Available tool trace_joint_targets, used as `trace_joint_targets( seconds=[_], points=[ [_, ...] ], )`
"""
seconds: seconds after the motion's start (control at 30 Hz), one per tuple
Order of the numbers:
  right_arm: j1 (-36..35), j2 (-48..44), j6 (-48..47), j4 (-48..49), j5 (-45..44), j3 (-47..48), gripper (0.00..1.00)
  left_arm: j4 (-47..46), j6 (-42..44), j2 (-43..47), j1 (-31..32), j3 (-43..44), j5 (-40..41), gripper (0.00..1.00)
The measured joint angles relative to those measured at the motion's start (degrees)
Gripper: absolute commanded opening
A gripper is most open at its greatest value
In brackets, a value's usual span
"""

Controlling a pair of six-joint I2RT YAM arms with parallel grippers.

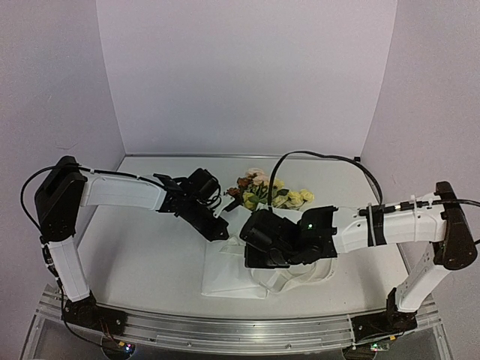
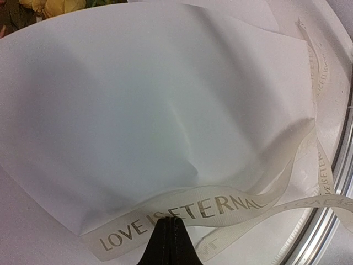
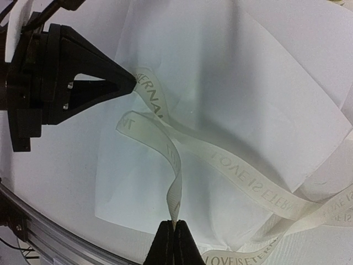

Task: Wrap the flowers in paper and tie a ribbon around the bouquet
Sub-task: Cross the ribbon over the folded bouquet.

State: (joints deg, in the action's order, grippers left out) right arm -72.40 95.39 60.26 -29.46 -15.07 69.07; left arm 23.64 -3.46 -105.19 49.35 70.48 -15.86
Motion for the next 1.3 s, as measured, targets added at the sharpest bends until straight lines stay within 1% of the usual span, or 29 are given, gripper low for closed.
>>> trace_joint_targets(
  seconds=[0.27, 0.3, 0.33, 0.4, 0.43, 0.5, 0.53, 0.63, 0.93, 1.13, 1.3],
  points=[
    [1.4, -0.6, 4.5, 3.6, -2.2, -4.0, 0.0, -2.2, -1.1, 3.4, 0.0, -0.6, 1.0, 0.0],
    [1.5, -1.1, 5.1, 3.9, -2.9, -4.9, 0.0, -2.4, -1.2, 4.0, 0.0, -0.8, 1.1, 0.05],
    [1.6, -1.6, 5.7, 4.0, -3.4, -5.5, 0.0, -2.5, -1.2, 4.6, 0.0, -0.9, 1.0, 0.12],
    [1.7, -2.6, 6.5, 4.1, -4.1, -6.1, 0.0, -2.7, -1.2, 5.3, 0.0, -1.0, 0.9, 0.31],
    [1.7, -2.9, 6.8, 4.3, -4.3, -6.1, 0.0, -2.6, -1.0, 5.5, 0.0, -1.0, 0.8, 0.38],
    [1.7, -3.4, 7.5, 4.9, -4.5, -6.1, 0.0, -2.6, -1.2, 5.7, 0.1, -1.0, 0.9, 0.45],
    [1.7, -3.6, 7.7, 5.2, -4.5, -6.2, 0.0, -2.6, -1.1, 5.8, 0.2, -1.2, 1.0, 0.47],
    [1.7, -3.8, 8.8, 6.0, -4.5, -7.0, 0.0, -2.1, -0.8, 6.2, 0.8, -2.0, 1.7, 0.47],
    [1.7, -3.8, 9.8, 6.3, -4.3, -8.8, 0.0, 2.1, 0.3, 6.2, 4.7, -2.0, 7.4, 0.48],
    [1.7, -3.8, 9.8, 6.9, -4.2, -9.0, 0.0, 2.3, 0.6, 5.2, 4.9, -1.9, 11.2, 0.49],
    [1.7, -3.8, 9.8, 7.3, -4.1, -9.2, 0.0, 2.3, 1.3, 2.4, 4.9, -0.6, 12.9, 0.47]
  ],
)
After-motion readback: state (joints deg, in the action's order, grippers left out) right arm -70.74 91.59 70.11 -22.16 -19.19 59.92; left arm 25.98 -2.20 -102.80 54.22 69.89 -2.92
